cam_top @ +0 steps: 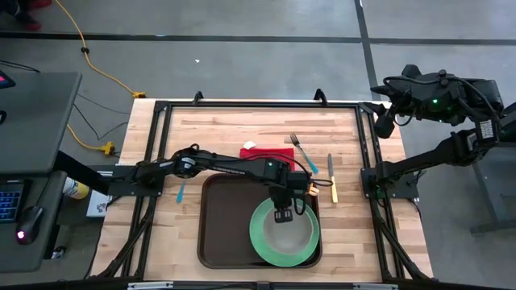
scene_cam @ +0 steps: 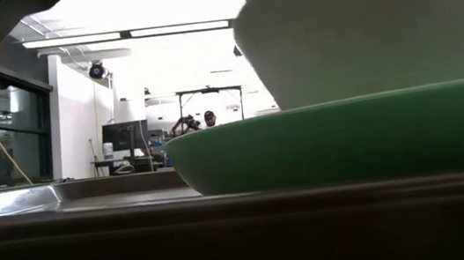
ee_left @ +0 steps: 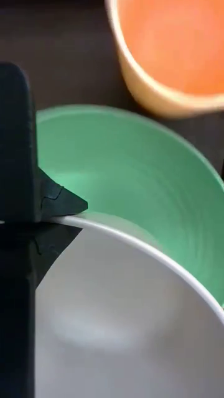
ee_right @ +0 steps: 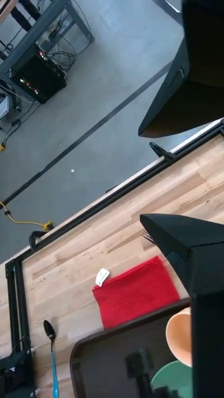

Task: Set up tray
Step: Put the gray bowl on the green plate to the bottom of the orange mug

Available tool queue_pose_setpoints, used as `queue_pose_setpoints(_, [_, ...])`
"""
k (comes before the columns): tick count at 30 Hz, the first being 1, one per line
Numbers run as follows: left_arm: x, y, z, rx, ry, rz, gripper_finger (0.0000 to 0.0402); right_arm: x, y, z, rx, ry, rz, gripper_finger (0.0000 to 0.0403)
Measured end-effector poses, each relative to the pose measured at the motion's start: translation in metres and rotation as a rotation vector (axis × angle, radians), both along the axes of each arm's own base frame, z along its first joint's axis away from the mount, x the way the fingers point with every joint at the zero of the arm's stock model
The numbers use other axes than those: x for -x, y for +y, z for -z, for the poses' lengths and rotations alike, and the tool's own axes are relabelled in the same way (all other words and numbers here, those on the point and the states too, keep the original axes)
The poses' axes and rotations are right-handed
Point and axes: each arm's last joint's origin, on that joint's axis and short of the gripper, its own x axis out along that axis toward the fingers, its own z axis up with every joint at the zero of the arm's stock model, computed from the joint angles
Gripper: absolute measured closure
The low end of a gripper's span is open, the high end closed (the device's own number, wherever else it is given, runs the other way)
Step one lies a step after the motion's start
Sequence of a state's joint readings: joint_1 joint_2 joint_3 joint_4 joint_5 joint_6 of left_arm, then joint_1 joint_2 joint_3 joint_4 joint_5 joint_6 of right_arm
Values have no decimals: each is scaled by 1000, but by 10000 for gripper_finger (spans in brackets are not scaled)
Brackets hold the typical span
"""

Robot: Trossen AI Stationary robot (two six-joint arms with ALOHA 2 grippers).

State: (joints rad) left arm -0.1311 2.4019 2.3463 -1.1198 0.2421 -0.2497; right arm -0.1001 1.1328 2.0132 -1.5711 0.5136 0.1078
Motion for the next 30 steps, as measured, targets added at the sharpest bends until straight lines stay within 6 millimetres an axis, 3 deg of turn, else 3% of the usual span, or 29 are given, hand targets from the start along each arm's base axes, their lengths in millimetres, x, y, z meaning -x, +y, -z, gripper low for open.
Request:
queue_pose_setpoints(22, [-17, -4, 30, 60, -25, 16, 385, 0, 0, 0, -8, -3, -4, 212])
queue_pose_setpoints(30, [-20, -5, 30, 71, -50, 20, 308, 0, 0, 0, -10, -3, -7, 212])
